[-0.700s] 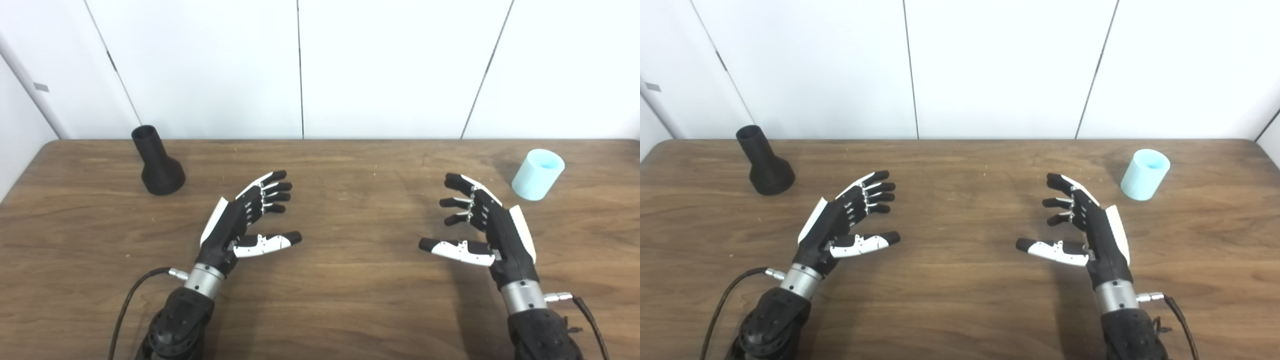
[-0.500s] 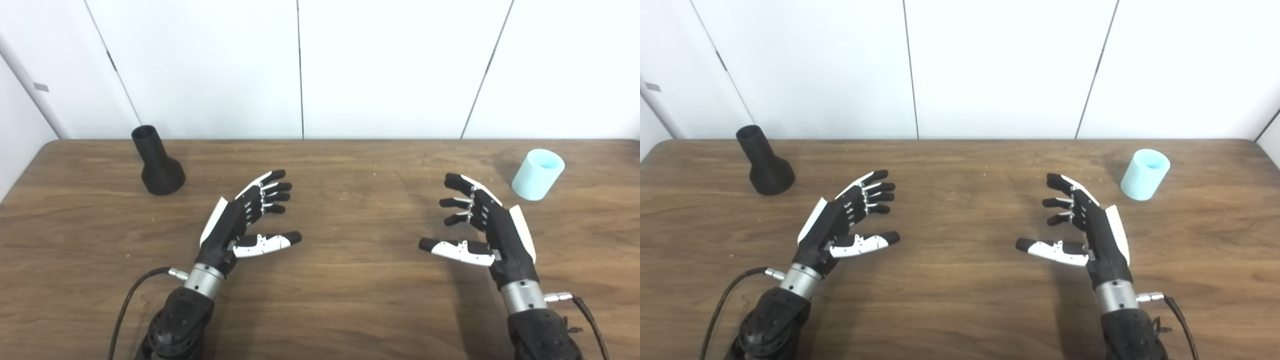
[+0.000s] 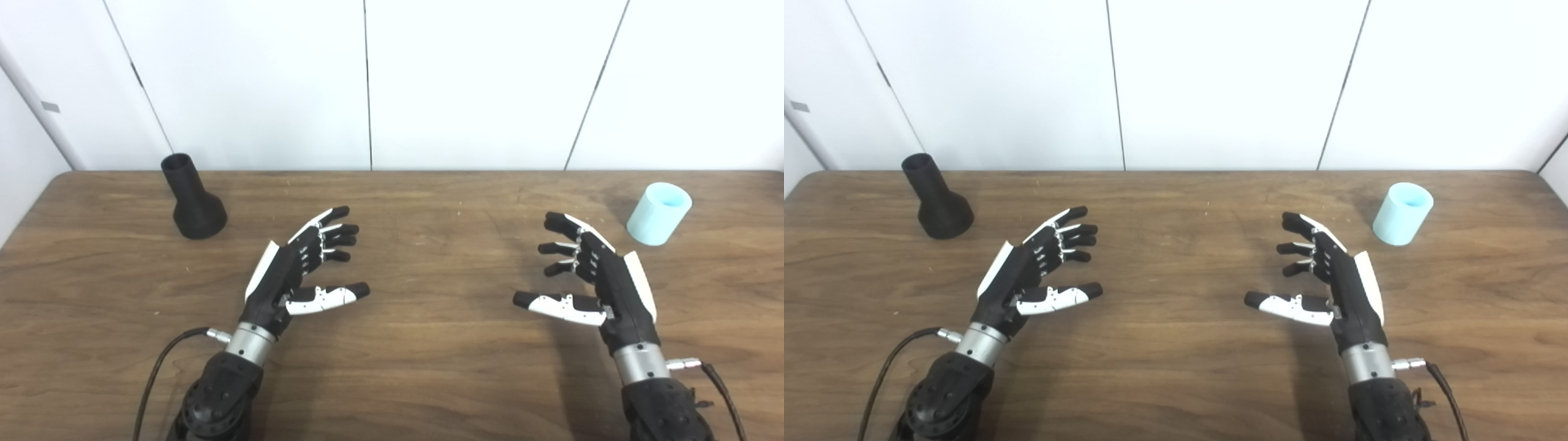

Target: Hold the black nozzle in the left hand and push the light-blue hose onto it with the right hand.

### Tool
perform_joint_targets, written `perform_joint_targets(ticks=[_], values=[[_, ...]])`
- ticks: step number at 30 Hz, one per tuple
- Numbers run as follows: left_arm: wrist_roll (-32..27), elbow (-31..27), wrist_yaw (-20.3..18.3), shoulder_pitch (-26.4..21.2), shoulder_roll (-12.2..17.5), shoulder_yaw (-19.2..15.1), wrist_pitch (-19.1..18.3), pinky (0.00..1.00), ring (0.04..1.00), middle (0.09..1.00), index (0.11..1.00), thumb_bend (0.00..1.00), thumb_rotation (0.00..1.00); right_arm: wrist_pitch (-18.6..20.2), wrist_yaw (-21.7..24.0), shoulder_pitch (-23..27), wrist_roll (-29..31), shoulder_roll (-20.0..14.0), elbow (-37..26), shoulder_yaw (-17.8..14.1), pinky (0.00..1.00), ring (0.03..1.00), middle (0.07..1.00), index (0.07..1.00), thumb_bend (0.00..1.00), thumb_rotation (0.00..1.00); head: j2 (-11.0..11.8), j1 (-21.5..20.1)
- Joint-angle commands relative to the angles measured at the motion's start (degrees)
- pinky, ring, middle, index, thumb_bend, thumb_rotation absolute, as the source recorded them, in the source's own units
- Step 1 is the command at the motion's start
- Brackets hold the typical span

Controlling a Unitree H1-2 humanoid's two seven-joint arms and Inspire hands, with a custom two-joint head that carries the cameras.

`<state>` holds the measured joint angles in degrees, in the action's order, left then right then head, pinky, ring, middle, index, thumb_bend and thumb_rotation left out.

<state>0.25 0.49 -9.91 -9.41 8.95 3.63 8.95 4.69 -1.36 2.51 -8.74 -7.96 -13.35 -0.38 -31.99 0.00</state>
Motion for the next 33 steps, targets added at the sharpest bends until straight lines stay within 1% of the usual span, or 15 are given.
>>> perform_joint_targets(ticks=[1, 2, 4, 5, 6, 7, 8, 9, 10, 11, 13, 20, 23, 29, 33], values=[[0.56, -0.25, 0.59, -2.03, -0.11, -0.26, 2.12, 0.67, 0.765, 0.770, 0.815, 0.67, 0.03, -1.80, 0.14, 1.51, 0.10, -0.09, -1.75, -0.29, 0.53, 0.693, 0.820, 0.804, 0.78, 0.09, 0.18, 0.79], [0.65, -0.15, 0.64, -2.02, -0.19, -0.20, 2.24, 0.67, 0.763, 0.768, 0.815, 0.67, 0.03, -1.88, 0.15, 1.45, 0.17, -0.15, -1.72, -0.32, 0.53, 0.693, 0.820, 0.804, 0.78, 0.09, 0.47, 1.92], [1.02, 0.08, 0.87, -1.95, -0.61, 0.08, 2.45, 0.67, 0.761, 0.764, 0.814, 0.67, 0.03, -2.37, 0.26, 1.22, 0.56, -0.53, -1.48, -0.58, 0.53, 0.693, 0.820, 0.805, 0.77, 0.09, 1.76, 6.78], [1.28, 0.24, 1.01, -1.95, -0.85, 0.23, 2.54, 0.67, 0.759, 0.760, 0.812, 0.67, 0.03, -2.71, 0.30, 1.09, 0.64, -0.72, -1.37, -0.67, 0.53, 0.694, 0.821, 0.806, 0.77, 0.09, 1.76, 6.78], [1.73, 0.63, 1.27, -1.98, -1.22, 0.47, 2.79, 0.67, 0.758, 0.757, 0.811, 0.68, 0.04, -3.26, 0.39, 0.94, 0.93, -1.06, -1.05, -0.91, 0.53, 0.695, 0.823, 0.811, 0.77, 0.08, 3.02, 9.91], [2.08, 0.90, 1.41, -2.01, -1.49, 0.59, 2.96, 0.67, 0.756, 0.755, 0.810, 0.68, 0.04, -3.63, 0.47, 0.85, 1.11, -1.28, -0.83, -1.07, 0.53, 0.697, 0.824, 0.814, 0.76, 0.07, 3.02, 9.91], [2.62, 1.32, 1.65, -2.07, -1.88, 0.81, 3.21, 0.67, 0.756, 0.754, 0.809, 0.68, 0.04, -4.45, 0.59, 0.72, 1.53, -1.66, -0.18, -1.39, 0.53, 0.698, 0.825, 0.817, 0.76, 0.06, 4.59, 13.65], [2.99, 1.60, 1.81, -2.11, -2.14, 0.95, 3.38, 0.67, 0.755, 0.753, 0.806, 0.68, 0.04, -5.02, 0.70, 0.64, 1.82, -1.90, 0.29, -1.62, 0.53, 0.699, 0.827, 0.819, 0.76, 0.05, 4.59, 13.65], [3.34, 2.32, 2.01, -2.22, -2.56, 1.14, 3.69, 0.67, 0.754, 0.753, 0.805, 0.68, 0.05, -6.05, 0.86, 0.53, 2.20, -2.27, 1.20, -1.89, 0.53, 0.700, 0.827, 0.820, 0.76, 0.04, 6.07, 16.48], [3.57, 2.84, 2.14, -2.30, -2.85, 1.27, 3.91, 0.67, 0.755, 0.749, 0.798, 0.69, 0.05, -6.82, 0.97, 0.47, 2.45, -2.51, 1.86, -2.09, 0.53, 0.701, 0.828, 0.822, 0.76, 0.04, 6.07, 16.48], [4.15, 4.55, 2.41, -2.58, -3.66, 1.73, 4.51, 0.67, 0.756, 0.747, 0.791, 0.69, 0.06, -8.06, 1.38, 0.41, 3.36, -3.29, 3.26, -2.81, 0.54, 0.706, 0.832, 0.827, 0.75, 0.03, 7.95, 19.32], [4.87, 6.39, 3.07, -3.07, -4.63, 2.48, 5.34, 0.67, 0.759, 0.747, 0.786, 0.69, 0.06, -13.29, 2.12, 0.91, 5.00, -4.44, 6.69, -3.68, 0.54, 0.716, 0.843, 0.850, 0.73, 0.04, 8.43, 20.24], [4.99, 6.70, 3.24, -3.19, -4.54, 2.45, 5.53, 0.68, 0.759, 0.747, 0.773, 0.68, 0.06, -14.62, 2.37, 1.10, 6.28, -4.22, 7.54, -3.91, 0.53, 0.716, 0.851, 0.860, 0.71, 0.01, 8.43, 20.20], [4.82, 6.88, 3.48, -3.24, -4.53, 2.31, 5.90, 0.68, 0.760, 0.747, 0.761, 0.68, 0.06, -14.50, 2.04, 1.10, 5.61, -4.00, 7.52, -3.82, 0.52, 0.716, 0.853, 0.867, 0.71, 0.00, 8.37, 20.19], [4.90, 5.85, 3.68, -3.60, -4.42, 2.13, 4.94, 0.68, 0.759, 0.745, 0.755, 0.69, 0.06, -14.70, 1.84, 1.41, 5.45, -3.97, 8.12, -3.98, 0.52, 0.715, 0.853, 0.867, 0.71, 0.00, 8.74, 20.94]])
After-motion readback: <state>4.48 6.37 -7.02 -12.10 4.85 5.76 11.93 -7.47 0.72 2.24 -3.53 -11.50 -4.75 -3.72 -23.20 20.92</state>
